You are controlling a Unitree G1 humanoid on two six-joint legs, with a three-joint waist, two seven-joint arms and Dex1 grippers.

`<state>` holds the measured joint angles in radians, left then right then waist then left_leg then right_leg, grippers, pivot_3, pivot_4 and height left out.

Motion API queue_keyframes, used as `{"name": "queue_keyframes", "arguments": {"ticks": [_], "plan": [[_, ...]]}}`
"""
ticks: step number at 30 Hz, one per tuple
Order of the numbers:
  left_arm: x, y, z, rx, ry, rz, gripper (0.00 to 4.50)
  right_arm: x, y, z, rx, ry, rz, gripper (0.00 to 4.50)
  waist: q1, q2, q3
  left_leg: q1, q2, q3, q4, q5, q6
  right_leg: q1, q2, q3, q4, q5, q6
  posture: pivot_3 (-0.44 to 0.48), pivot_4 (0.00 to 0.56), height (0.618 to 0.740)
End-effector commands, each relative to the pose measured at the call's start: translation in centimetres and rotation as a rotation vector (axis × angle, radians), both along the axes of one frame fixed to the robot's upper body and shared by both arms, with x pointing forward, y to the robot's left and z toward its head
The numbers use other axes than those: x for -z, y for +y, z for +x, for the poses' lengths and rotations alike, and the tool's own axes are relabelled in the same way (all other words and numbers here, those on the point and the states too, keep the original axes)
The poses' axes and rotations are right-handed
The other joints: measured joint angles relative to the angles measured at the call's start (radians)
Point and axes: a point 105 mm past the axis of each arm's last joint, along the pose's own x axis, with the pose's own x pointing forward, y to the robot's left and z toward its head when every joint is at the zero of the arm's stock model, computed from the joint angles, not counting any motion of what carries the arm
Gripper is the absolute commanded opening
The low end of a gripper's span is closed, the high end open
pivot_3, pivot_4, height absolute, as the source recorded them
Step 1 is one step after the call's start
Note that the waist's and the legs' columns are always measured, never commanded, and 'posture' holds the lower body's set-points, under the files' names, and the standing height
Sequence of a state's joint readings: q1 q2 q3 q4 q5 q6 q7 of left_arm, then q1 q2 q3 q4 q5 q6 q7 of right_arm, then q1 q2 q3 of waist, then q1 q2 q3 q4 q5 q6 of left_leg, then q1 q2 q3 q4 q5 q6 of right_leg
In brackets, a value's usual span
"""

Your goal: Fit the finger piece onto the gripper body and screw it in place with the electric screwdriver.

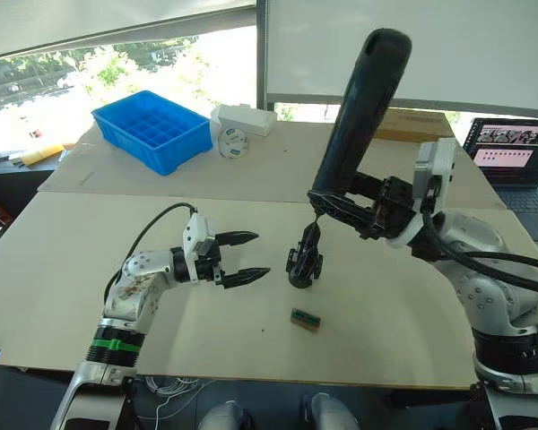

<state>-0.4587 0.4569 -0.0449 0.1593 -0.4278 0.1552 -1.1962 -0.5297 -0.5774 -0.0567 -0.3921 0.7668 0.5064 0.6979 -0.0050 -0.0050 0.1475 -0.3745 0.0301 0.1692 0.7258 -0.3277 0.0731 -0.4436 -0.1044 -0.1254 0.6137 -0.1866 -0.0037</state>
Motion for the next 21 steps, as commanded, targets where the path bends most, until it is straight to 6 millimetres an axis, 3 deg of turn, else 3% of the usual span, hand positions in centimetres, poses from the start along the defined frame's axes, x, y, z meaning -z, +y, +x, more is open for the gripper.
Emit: {"name": "queue_keyframes", "arguments": {"ticks": [1,21], "plan": [[0.0,-0.2,-0.4,0.018,-0.029,0.009,4.5,-1.5,0.3,-0.5,-0.016,-0.09,0.013,1.92,-0.001,0.0,0.0,0.0,0.0,0.0,0.0,0.0,0.0,0.0,0.0,0.0,0.0,0.0,0.0,0.0,0.15,0.74],[1.0,-0.8,-1.4,0.064,-0.009,0.024,4.5,-0.1,1.0,-0.8,-0.051,-0.051,0.0,1.92,-0.007,0.001,0.001,0.0,0.0,0.001,0.0,0.0,0.0,-0.001,0.0,0.0,0.001,0.0,0.0,0.0,0.15,0.74]]}}
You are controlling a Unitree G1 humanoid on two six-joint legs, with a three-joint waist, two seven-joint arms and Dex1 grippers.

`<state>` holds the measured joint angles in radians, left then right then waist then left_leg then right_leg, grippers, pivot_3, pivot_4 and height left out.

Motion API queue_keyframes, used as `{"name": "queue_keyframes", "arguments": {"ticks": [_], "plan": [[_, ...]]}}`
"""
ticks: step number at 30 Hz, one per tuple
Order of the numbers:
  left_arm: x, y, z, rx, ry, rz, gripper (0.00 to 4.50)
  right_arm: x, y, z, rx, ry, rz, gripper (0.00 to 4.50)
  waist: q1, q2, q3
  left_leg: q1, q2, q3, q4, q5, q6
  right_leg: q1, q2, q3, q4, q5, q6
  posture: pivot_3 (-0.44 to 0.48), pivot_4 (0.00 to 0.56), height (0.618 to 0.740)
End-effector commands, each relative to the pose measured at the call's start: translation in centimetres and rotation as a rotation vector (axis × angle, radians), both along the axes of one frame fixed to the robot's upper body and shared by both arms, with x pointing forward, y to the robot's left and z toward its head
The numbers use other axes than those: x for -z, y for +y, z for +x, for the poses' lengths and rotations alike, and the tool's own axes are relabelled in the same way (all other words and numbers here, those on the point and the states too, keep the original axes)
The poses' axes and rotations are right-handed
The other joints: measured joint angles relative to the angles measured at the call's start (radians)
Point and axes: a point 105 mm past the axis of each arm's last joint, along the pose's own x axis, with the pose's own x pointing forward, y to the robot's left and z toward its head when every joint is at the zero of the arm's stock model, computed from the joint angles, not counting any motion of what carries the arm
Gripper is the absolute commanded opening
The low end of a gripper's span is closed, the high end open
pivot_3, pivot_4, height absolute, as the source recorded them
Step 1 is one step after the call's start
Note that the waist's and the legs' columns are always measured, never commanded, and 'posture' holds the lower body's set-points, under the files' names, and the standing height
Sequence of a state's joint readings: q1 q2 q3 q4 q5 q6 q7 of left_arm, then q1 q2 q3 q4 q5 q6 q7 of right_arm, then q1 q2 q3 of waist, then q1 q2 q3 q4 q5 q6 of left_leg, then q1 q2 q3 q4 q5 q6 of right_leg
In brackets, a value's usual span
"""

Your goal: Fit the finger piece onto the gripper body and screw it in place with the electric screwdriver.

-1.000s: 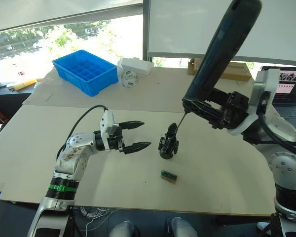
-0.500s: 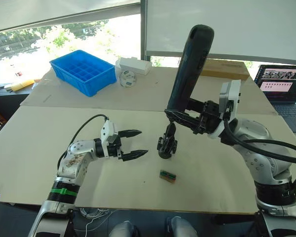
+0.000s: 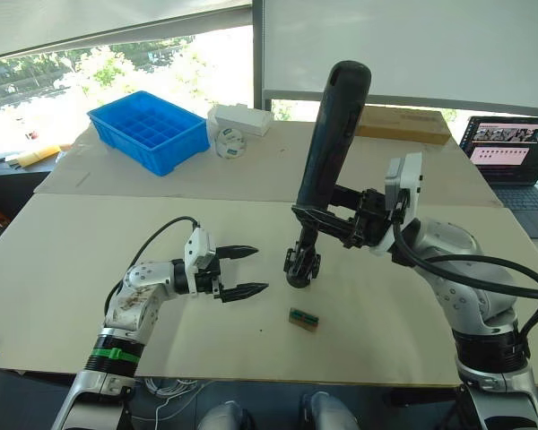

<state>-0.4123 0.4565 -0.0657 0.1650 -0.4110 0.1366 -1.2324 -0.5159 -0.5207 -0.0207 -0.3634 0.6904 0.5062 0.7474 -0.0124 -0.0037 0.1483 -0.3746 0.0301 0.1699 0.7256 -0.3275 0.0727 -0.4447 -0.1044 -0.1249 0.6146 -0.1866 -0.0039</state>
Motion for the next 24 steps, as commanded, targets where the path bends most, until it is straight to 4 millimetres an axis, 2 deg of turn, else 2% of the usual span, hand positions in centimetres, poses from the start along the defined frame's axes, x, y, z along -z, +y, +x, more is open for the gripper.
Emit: {"name": "queue_keyframes", "arguments": {"ticks": [1,9,24], "plan": [[-0.8,-0.8,-0.4,0.035,-0.047,-0.003,4.5,-1.8,0.0,-1.2,-0.026,-0.087,0.027,1.92,0.0,0.0,0.0,0.0,0.0,0.0,0.0,0.0,0.0,0.0,0.0,0.0,0.0,0.0,0.0,0.0,0.15,0.74],[-0.8,-1.7,0.1,0.06,-0.047,0.009,4.5,-1.9,0.0,-1.1,-0.03,-0.086,0.026,1.92,0.0,0.0,0.0,0.0,0.0,0.0,0.0,0.0,0.0,0.0,0.0,0.0,0.0,0.0,0.0,0.0,0.15,0.74],[-0.9,-2.0,0.0,0.066,-0.041,0.016,4.5,-2.1,0.5,-1.4,-0.046,-0.072,0.031,1.92,0.0,0.0,0.0,0.0,0.0,0.0,0.0,0.0,0.0,0.0,0.0,0.0,0.0,0.0,0.0,0.0,0.15,0.74]]}}
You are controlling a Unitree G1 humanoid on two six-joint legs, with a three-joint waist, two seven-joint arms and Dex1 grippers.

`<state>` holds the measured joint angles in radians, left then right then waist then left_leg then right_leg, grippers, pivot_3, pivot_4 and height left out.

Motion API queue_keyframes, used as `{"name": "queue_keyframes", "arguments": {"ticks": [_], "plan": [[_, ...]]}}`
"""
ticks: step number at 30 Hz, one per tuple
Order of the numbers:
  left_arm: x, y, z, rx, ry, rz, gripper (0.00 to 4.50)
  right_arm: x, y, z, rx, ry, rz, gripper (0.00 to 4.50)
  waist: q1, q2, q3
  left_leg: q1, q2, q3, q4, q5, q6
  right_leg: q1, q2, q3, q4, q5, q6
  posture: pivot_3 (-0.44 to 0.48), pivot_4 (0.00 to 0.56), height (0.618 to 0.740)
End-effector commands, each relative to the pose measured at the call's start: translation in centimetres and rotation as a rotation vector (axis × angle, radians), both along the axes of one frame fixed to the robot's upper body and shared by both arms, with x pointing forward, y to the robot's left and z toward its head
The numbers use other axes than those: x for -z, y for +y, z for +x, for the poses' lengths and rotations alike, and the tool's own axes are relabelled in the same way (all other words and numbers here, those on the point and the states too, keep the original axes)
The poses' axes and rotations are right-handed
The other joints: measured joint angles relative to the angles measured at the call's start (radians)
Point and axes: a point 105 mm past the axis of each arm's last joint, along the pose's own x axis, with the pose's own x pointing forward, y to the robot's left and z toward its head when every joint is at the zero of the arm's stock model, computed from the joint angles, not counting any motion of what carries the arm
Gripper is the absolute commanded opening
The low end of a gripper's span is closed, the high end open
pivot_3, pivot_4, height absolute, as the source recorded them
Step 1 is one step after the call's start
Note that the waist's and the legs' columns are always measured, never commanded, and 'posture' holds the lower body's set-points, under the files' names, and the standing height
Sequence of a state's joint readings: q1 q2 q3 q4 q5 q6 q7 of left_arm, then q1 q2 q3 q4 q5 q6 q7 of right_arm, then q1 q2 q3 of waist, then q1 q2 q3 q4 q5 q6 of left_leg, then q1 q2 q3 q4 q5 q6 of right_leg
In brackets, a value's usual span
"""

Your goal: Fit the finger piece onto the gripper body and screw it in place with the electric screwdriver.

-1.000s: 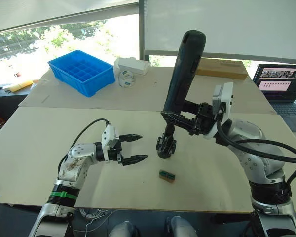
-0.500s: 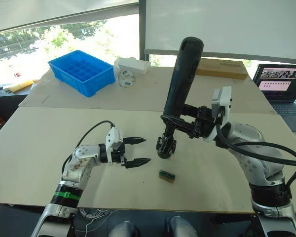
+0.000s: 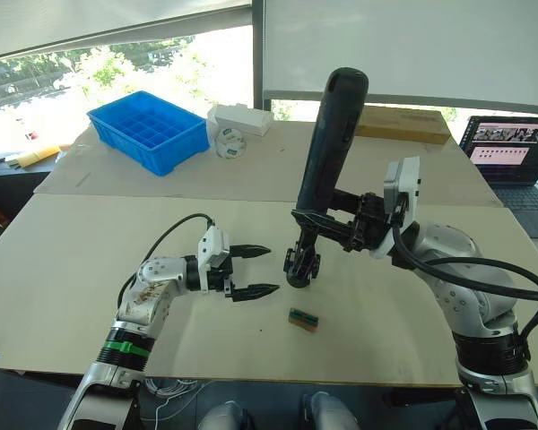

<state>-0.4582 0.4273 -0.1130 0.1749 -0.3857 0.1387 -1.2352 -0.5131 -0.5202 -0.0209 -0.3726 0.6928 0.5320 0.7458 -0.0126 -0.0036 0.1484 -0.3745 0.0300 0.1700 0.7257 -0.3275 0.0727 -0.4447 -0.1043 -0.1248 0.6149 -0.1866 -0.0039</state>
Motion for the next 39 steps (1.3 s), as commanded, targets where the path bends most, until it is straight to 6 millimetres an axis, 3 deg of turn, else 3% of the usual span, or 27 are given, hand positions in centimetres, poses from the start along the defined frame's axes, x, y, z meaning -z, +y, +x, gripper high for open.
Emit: {"name": "queue_keyframes", "arguments": {"ticks": [1,39], "plan": [[-0.67,-0.18,-0.15,0.01,-0.027,-0.003,4.5,-2.38,0.4,-1.37,-0.044,-0.089,0.04,1.92,0.0,0.0,0.0,0.0,0.0,0.0,0.0,0.0,0.0,0.0,0.0,0.0,0.0,0.0,0.0,0.0,0.15,0.74],[0.0,-0.34,-0.76,0.009,-0.009,-0.006,4.5,-1.89,0.32,-1.2,-0.036,-0.09,-0.001,1.92,0.0,0.0,0.0,0.0,0.0,0.0,0.0,0.0,0.0,0.0,0.0,0.0,0.0,0.0,0.0,0.0,0.15,0.74]]}}
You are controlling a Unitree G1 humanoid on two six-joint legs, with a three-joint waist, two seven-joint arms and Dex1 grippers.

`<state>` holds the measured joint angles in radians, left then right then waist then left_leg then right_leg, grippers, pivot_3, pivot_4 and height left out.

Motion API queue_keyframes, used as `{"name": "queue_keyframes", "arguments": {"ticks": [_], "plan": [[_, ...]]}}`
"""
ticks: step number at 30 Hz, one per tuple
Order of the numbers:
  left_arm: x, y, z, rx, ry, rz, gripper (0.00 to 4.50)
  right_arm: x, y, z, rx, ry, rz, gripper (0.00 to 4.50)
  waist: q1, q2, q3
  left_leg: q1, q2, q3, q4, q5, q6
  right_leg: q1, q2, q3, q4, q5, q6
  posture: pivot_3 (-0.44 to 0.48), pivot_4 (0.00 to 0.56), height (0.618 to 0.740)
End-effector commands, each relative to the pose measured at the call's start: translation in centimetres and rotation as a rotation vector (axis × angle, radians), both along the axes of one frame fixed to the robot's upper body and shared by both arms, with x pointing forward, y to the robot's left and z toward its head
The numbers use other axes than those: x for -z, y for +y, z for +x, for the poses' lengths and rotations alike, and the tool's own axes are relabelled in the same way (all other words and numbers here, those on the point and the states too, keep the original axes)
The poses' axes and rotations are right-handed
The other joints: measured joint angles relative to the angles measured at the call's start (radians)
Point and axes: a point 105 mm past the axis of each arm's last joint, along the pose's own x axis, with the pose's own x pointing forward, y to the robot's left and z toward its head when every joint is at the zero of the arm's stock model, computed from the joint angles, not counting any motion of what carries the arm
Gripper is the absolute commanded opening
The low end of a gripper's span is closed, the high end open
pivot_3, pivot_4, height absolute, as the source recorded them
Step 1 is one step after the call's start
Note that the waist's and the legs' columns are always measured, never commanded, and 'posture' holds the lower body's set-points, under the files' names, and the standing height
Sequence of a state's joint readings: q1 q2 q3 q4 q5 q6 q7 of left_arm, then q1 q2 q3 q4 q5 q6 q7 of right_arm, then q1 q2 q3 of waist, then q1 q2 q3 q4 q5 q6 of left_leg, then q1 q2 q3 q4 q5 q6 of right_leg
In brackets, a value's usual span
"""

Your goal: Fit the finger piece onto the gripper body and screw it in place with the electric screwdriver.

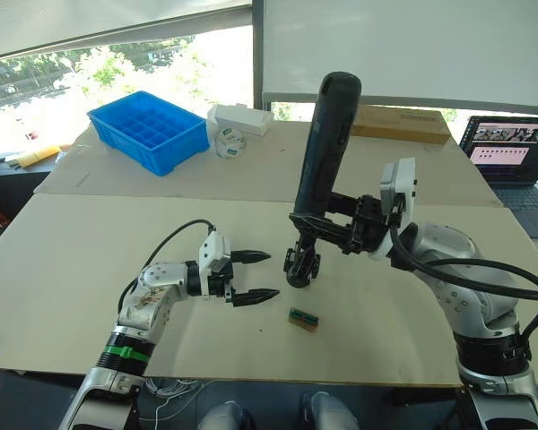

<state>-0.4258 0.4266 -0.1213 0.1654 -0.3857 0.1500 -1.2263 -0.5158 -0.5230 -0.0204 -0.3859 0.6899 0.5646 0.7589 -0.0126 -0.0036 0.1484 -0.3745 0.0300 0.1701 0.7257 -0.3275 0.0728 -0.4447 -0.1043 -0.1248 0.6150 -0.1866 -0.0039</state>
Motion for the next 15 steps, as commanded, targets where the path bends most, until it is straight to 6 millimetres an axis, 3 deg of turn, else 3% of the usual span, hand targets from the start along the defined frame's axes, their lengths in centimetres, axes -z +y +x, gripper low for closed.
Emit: {"name": "queue_keyframes", "arguments": {"ticks": [1,15], "plan": [[-0.96,-0.39,-0.36,0.018,-0.046,-0.009,4.5,-2.07,0.12,-0.96,-0.021,-0.103,0.021,1.92,0.0,0.0,0.0,0.0,0.0,0.0,0.0,0.0,0.0,0.0,0.0,0.0,0.0,0.0,0.0,0.0,0.15,0.74],[-1.1,-0.57,-0.37,0.019,-0.045,-0.011,4.5,-1.89,0.18,-0.81,-0.011,-0.104,0.03,1.92,0.0,0.0,0.0,0.0,0.0,0.0,0.0,0.0,0.0,0.0,0.0,0.0,0.0,0.0,0.0,0.0,0.15,0.74]]}}
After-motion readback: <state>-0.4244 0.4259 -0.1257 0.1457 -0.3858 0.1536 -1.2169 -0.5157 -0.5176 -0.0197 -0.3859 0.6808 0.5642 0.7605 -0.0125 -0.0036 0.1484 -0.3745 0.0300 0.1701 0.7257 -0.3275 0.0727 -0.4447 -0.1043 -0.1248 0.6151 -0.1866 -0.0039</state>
